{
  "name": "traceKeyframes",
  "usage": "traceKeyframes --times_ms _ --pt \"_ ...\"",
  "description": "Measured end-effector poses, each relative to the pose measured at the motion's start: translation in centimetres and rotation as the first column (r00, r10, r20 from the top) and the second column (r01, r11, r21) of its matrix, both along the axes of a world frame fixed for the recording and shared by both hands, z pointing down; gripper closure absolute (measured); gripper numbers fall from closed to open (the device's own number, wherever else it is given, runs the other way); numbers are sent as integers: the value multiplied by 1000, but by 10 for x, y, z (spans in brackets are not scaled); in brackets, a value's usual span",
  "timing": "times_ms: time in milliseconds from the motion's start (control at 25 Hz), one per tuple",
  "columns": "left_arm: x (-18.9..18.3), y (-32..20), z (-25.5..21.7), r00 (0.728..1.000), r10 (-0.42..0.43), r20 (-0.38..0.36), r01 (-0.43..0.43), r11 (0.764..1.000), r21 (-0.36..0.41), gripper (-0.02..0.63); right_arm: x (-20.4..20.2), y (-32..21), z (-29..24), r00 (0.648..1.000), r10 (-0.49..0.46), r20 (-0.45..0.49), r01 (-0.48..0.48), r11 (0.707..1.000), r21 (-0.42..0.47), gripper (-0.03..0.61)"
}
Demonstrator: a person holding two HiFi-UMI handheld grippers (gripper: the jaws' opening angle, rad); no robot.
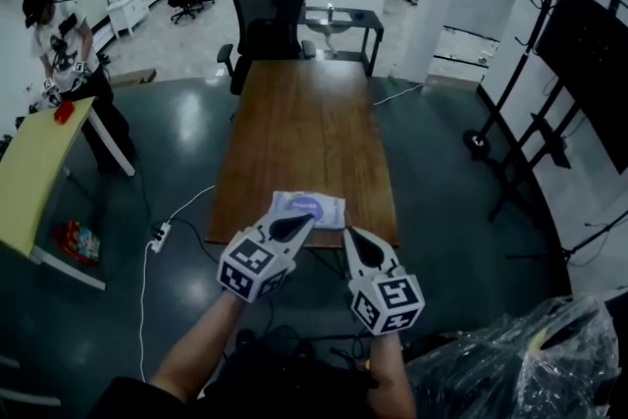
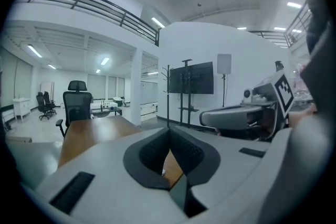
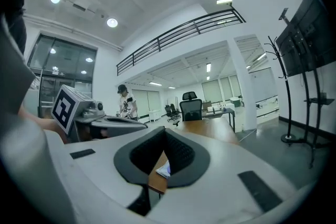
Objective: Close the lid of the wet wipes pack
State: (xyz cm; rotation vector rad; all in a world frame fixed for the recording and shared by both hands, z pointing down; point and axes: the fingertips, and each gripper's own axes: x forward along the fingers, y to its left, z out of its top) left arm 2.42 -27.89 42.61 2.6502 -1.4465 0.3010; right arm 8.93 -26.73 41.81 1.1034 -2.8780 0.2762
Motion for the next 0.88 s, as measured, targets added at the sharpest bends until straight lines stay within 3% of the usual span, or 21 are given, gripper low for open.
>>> traceKeyframes --times_ms 200,520,880 --pt "5 25 -16 998 -57 -17 57 998 14 618 -4 20 -12 998 -65 15 65 998 18 572" --pt "-4 59 -25 997 -71 -40 72 997 29 618 -22 55 -27 994 -108 11 107 992 61 573" --pt "-31 96 -30 997 -38 -67 41 998 54 618 -53 93 -30 998 -64 -17 65 995 71 574"
